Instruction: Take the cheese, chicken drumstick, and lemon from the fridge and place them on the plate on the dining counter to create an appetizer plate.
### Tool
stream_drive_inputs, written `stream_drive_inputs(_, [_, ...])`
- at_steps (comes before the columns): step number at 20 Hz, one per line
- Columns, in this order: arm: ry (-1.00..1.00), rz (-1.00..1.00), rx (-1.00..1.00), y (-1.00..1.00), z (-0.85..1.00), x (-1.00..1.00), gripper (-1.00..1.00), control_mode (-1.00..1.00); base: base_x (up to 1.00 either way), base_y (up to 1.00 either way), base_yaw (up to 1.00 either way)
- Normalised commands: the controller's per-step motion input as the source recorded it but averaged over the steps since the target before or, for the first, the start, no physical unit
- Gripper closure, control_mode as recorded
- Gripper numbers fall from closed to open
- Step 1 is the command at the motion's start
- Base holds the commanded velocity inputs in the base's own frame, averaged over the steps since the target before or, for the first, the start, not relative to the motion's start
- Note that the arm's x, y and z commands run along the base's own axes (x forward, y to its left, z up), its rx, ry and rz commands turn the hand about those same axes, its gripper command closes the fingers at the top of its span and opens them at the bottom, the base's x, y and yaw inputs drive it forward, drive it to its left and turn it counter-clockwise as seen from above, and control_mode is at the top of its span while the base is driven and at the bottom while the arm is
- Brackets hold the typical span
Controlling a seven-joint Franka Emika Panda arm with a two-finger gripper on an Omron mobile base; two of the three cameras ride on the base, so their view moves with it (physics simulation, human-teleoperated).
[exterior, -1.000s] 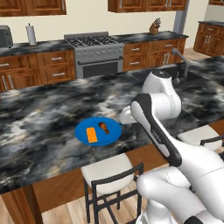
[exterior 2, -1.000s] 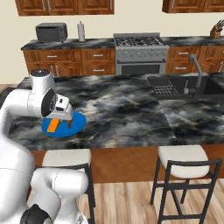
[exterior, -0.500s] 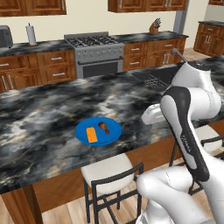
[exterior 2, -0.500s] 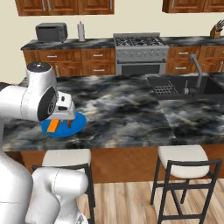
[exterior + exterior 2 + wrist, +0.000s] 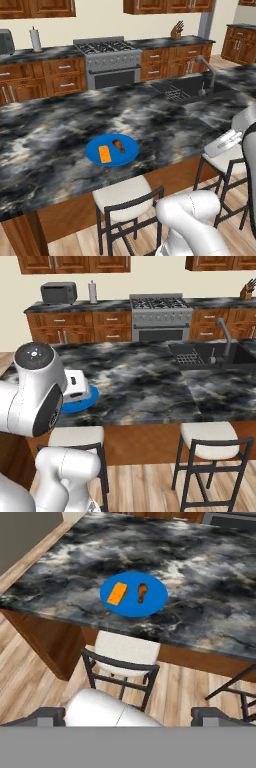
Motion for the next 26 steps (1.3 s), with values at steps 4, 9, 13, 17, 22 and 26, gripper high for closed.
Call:
stream_drive_inputs(4, [-0.38, 0.08, 0.00, 0.00, 0.00, -0.20, -1.00, -1.00, 0.00, 0.00, 0.00])
stream_drive_inputs(9, [-0.05, 0.01, 0.00, 0.00, -0.04, 0.04, -1.00, 1.00, 0.01, 0.00, 0.00])
stream_drive_inputs(13, [0.00, 0.00, 0.00, 0.00, 0.00, 0.00, -1.00, 1.00, -0.65, 0.05, 0.08])
stream_drive_inputs(17, [0.00, 0.00, 0.00, 0.00, 0.00, 0.00, -1.00, 1.00, -1.00, 0.20, 0.17])
stream_drive_inputs(22, [0.00, 0.00, 0.00, 0.00, 0.00, 0.00, -1.00, 1.00, -1.00, 0.63, 0.16])
stream_drive_inputs(26, [0.00, 0.00, 0.00, 0.00, 0.00, 0.00, -1.00, 1.00, -0.88, 1.00, 0.06])
